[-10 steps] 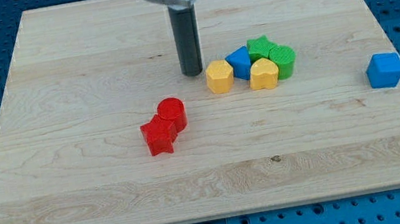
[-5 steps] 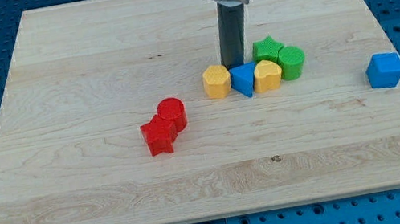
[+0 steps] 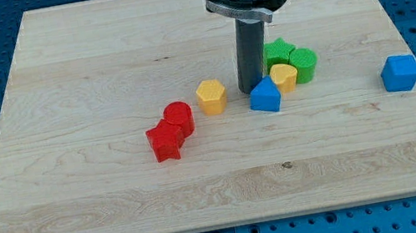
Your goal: Push the blue triangle parallel to the right of the red star
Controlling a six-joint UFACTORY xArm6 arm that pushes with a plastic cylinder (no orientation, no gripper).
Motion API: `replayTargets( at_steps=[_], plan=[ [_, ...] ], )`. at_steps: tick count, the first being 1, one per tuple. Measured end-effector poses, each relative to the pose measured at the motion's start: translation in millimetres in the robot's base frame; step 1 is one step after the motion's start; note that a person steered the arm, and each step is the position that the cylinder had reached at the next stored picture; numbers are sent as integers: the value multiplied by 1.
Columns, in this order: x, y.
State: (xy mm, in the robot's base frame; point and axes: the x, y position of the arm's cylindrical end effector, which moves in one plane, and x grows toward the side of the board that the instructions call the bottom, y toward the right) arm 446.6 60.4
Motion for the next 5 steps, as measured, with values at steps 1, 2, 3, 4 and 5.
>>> replayTargets(
  at_steps=[1, 2, 3, 4, 5],
  plan=[
    [11, -1],
    [24, 5],
    [26, 42],
    [44, 57],
    [29, 55]
  ],
)
